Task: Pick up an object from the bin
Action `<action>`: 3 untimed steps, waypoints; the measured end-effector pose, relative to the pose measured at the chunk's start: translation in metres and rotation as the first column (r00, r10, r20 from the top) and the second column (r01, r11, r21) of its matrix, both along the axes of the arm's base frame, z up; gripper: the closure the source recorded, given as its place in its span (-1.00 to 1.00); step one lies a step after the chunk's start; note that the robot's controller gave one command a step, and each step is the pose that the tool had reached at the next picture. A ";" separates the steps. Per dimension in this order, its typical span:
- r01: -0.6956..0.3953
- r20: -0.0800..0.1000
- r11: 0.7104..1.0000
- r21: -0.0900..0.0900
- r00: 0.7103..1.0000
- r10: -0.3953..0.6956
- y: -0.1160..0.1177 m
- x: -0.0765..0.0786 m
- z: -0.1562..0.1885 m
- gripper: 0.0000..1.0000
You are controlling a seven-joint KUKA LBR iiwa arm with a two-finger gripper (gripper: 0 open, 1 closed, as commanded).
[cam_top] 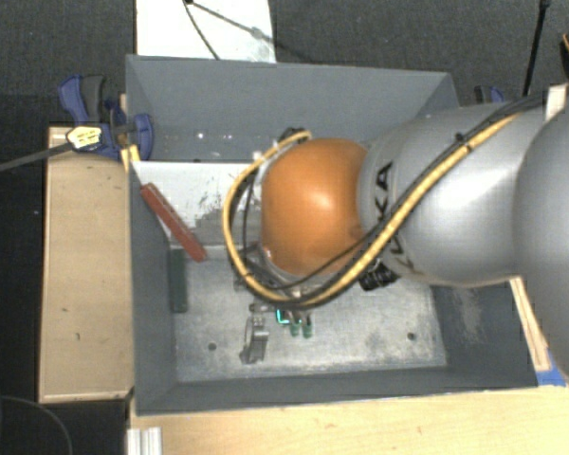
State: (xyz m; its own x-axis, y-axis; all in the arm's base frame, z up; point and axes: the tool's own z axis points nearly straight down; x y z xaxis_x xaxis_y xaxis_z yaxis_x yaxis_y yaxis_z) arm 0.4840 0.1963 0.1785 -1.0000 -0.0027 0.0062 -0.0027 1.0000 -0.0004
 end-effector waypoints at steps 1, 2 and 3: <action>-0.345 0.005 0.939 -0.001 0.939 0.345 -0.055 0.000 -0.026 -1.00; -0.264 0.002 0.964 -0.003 0.964 0.264 -0.124 0.034 -0.065 -1.00; -0.283 0.015 0.959 -0.001 0.959 0.283 -0.135 0.104 -0.047 -1.00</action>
Offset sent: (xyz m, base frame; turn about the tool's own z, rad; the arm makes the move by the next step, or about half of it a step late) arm 0.0000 -0.0536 -0.0255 -0.3557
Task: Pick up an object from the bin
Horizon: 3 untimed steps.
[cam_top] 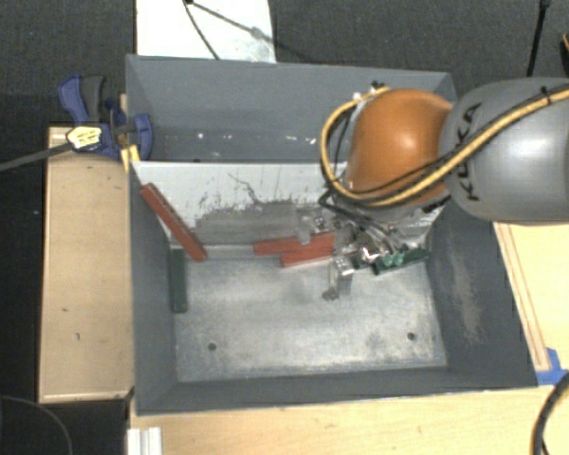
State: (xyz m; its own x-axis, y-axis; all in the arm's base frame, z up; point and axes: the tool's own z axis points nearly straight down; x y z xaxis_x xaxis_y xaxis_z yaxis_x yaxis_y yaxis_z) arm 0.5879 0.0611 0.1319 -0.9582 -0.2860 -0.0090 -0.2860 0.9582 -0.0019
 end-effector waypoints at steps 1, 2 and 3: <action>0.111 -0.012 0.994 -0.001 0.994 -0.111 -0.003 0.005 -0.044 -1.00; 0.243 0.000 0.970 0.004 0.970 -0.243 0.004 0.006 -0.058 -1.00; 0.247 0.002 0.969 0.005 0.969 -0.247 0.004 0.006 -0.059 1.00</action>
Offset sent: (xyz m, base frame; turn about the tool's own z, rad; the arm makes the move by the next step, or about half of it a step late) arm 0.0046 -0.0033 -0.0431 0.1106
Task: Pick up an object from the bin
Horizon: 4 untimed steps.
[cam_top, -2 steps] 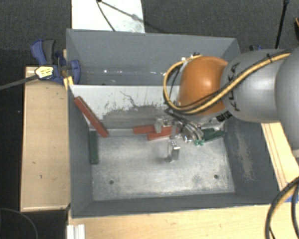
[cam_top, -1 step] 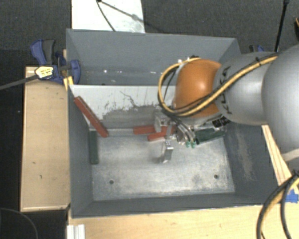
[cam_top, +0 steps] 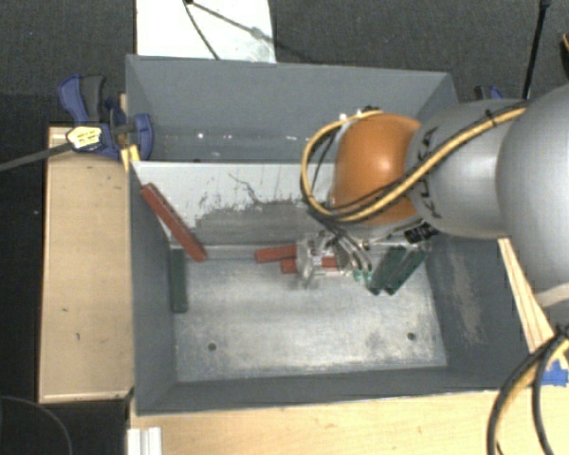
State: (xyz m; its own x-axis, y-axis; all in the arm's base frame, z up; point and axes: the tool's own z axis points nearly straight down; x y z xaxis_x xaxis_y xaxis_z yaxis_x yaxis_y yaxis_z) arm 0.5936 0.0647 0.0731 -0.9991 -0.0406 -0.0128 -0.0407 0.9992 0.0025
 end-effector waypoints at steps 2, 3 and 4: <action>0.006 -0.008 1.000 -0.001 1.000 -0.006 0.000 -0.002 -0.001 1.00; -0.491 -0.004 0.871 -0.007 0.871 0.491 -0.042 -0.015 0.143 1.00; -0.599 -0.013 0.801 -0.002 0.801 0.599 -0.040 -0.005 0.095 1.00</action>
Offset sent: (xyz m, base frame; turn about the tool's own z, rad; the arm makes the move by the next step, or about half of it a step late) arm 0.0000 0.0000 0.0000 0.0000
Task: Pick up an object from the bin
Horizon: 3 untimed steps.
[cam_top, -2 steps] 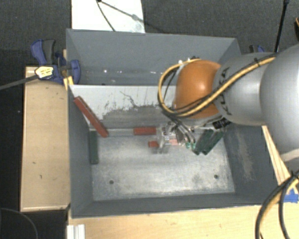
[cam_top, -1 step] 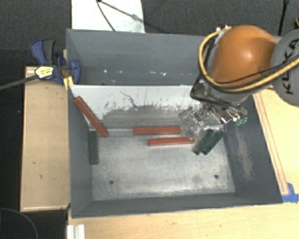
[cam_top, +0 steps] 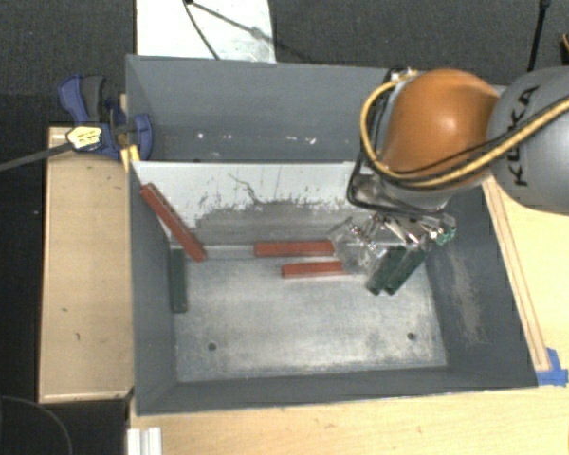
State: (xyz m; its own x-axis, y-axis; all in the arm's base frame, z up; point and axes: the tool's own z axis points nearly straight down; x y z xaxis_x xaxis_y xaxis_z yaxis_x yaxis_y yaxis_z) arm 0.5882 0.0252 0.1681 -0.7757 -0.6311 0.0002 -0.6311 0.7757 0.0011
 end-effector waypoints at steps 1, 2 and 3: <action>0.005 0.002 1.000 0.001 1.000 -0.005 0.000 0.000 0.002 -1.00; -0.132 -0.003 0.991 -0.002 0.991 0.132 -0.074 -0.014 -0.009 -1.00; -0.239 0.009 0.971 -0.001 0.971 0.239 -0.047 -0.005 0.036 -1.00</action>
Offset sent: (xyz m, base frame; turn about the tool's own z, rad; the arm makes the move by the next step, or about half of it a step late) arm 0.0000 0.0000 0.0000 0.0000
